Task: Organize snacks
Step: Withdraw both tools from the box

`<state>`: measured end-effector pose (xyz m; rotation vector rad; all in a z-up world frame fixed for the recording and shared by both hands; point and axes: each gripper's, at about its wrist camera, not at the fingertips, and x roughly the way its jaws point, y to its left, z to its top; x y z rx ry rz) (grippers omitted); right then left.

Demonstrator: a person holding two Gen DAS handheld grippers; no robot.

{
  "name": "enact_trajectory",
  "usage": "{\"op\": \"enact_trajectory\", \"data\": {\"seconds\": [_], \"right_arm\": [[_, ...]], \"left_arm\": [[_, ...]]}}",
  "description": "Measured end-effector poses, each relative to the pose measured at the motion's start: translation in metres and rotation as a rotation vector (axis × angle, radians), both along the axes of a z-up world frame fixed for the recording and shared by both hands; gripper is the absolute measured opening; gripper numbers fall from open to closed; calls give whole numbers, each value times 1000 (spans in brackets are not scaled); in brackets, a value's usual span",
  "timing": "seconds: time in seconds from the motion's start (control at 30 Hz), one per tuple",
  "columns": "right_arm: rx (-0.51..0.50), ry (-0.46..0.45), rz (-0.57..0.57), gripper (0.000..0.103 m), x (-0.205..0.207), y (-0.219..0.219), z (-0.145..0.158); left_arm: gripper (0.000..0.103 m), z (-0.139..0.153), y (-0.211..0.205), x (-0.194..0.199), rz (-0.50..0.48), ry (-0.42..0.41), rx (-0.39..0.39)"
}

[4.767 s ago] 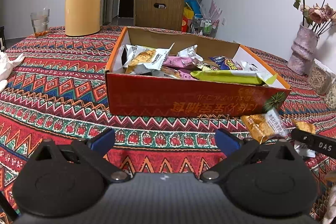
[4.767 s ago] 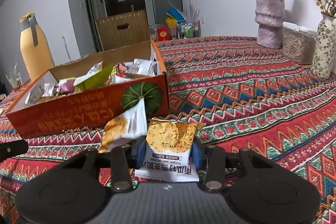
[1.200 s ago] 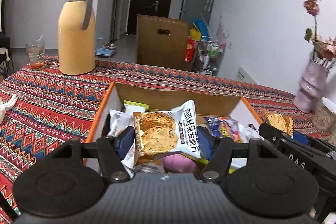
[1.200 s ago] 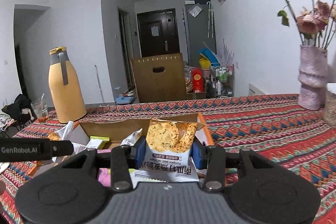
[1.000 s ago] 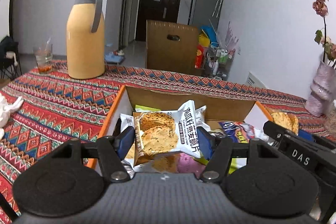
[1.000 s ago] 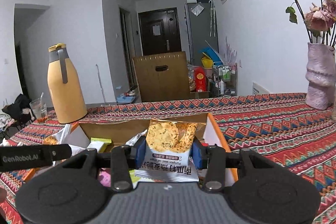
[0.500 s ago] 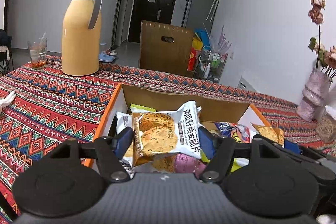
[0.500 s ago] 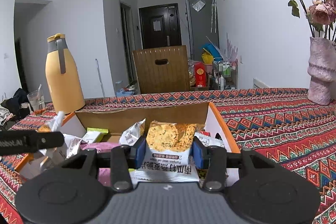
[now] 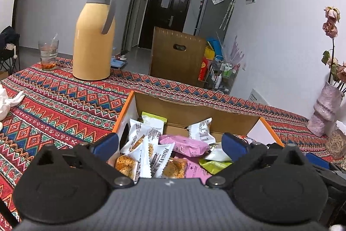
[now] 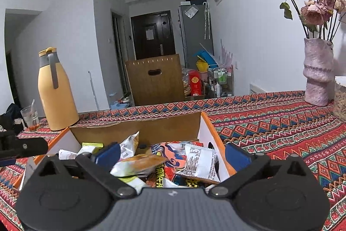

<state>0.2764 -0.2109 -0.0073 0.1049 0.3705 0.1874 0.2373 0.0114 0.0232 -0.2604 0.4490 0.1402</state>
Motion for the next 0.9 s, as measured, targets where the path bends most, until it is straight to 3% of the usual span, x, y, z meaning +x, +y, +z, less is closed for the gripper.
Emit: {"op": "enact_trajectory", "data": {"seconds": [0.37,0.9], "right_arm": [[-12,-57,-27,103,-25,-3,25],[-22,-27,14,103,-142,-15,33]], "left_arm": [[103,27,-9,-32,6,-62,40],[103,34,-3,-135,-58,-48,80]]}}
